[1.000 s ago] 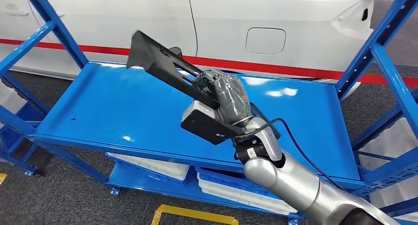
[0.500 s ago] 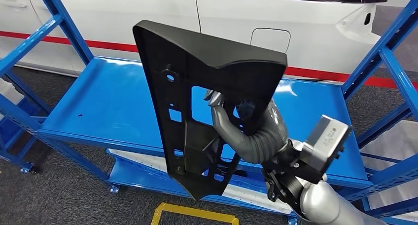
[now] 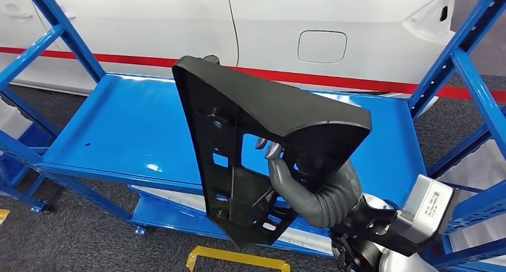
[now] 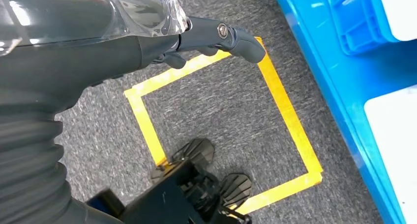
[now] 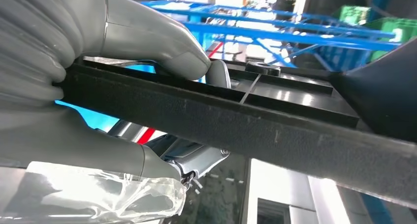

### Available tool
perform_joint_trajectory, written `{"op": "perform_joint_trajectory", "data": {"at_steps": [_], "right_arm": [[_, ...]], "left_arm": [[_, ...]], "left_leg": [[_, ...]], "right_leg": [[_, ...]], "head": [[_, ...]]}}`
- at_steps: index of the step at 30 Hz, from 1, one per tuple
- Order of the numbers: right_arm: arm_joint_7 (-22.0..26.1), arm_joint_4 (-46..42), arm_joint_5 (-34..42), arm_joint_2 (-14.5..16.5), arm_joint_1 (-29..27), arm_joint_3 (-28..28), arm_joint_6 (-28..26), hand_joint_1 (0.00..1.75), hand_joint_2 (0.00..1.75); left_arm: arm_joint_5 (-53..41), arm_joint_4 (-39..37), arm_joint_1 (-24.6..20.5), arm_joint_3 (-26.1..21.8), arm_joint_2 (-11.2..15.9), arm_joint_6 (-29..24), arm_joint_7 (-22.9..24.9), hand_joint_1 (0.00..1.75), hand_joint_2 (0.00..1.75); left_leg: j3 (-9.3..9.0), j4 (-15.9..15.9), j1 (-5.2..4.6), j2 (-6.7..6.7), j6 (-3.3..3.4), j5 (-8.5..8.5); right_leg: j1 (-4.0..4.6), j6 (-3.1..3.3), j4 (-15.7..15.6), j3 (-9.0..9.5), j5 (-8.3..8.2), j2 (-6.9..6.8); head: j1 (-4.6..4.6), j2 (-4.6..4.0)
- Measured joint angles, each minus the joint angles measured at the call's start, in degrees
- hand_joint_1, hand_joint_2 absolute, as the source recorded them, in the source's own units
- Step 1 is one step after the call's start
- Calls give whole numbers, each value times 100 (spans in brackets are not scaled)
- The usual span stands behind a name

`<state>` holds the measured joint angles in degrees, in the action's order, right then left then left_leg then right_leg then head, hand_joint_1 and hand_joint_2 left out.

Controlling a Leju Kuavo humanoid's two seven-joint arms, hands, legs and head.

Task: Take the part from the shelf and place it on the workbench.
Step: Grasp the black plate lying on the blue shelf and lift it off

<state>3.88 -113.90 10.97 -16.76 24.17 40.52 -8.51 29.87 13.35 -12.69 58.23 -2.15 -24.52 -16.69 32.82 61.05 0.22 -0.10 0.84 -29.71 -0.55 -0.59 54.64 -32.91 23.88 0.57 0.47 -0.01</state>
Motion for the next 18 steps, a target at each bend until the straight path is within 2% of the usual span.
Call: {"op": "perform_joint_trajectory", "data": {"at_steps": [2,3,4,5,7,8,9,12,13,14,15,17,18], "right_arm": [[-6,-40,89,0,-56,0,15,175,175],[-14,-54,132,0,-90,0,18,175,175],[-20,-68,168,0,-118,0,18,175,175],[-25,-87,194,0,-137,0,18,175,175],[-33,-128,235,0,-148,-1,10,175,175],[-44,-144,263,0,-150,-1,-2,175,175],[-62,-154,298,0,-156,-2,-21,175,175],[-112,-165,416,-1,-186,-10,-92,175,175],[-116,-167,448,-1,-194,-21,-111,175,175],[-116,-168,480,-2,-200,-34,-132,175,175],[-115,-168,513,-3,-211,-46,-152,175,175],[-107,-166,567,-4,-247,-57,-194,175,175],[-104,-165,582,-6,-271,-58,-219,175,175]], "left_arm": [[23,0,9,-32,-9,3,46,0,175],[40,0,17,-48,-10,6,61,0,175],[55,0,22,-64,-12,9,73,0,175],[68,0,22,-80,-14,10,79,0,175],[86,0,12,-106,-16,11,90,0,175],[96,0,6,-120,-19,16,103,0,175],[104,0,4,-134,-24,24,125,0,175],[114,0,25,-165,-48,50,201,0,175],[114,0,28,-174,-55,57,225,0,175],[113,0,27,-185,-63,62,256,0,175],[107,0,27,-195,-74,69,293,0,175],[85,0,45,-206,-95,87,373,0,175],[69,0,66,-206,-107,97,404,0,175]], "left_leg": [[397,850,7,1,-31,-340],[522,1090,7,1,-34,-385],[530,1076,6,0,-26,-310],[415,798,2,0,-6,-127],[2,-119,-27,0,68,301],[-157,-477,-48,2,99,439],[-238,-668,-69,4,121,500],[-248,-748,-72,11,169,562],[-246,-771,-57,15,197,598],[-238,-794,-40,21,226,636],[-225,-807,-30,27,250,667],[-169,-803,-38,31,280,712],[-142,-801,-40,32,281,733]], "right_leg": [[9,14,2,-3,1,-3],[15,15,3,-2,2,-2],[20,16,3,2,3,1],[25,16,3,10,4,4],[39,11,4,27,5,10],[45,2,8,27,3,10],[48,-11,10,22,-1,9],[40,-86,11,3,-21,4],[40,-116,71,-23,48,2],[41,-141,242,-91,202,1],[37,-163,551,-209,431,0],[24,-201,1393,-512,894,-2],[13,-218,1696,-604,1002,-2]], "head": [[-9,0],[-10,0],[-10,0],[-10,0],[-11,-1],[-11,0],[-11,0],[-11,1],[-7,1],[-2,1],[4,0],[15,0],[18,0]]}}
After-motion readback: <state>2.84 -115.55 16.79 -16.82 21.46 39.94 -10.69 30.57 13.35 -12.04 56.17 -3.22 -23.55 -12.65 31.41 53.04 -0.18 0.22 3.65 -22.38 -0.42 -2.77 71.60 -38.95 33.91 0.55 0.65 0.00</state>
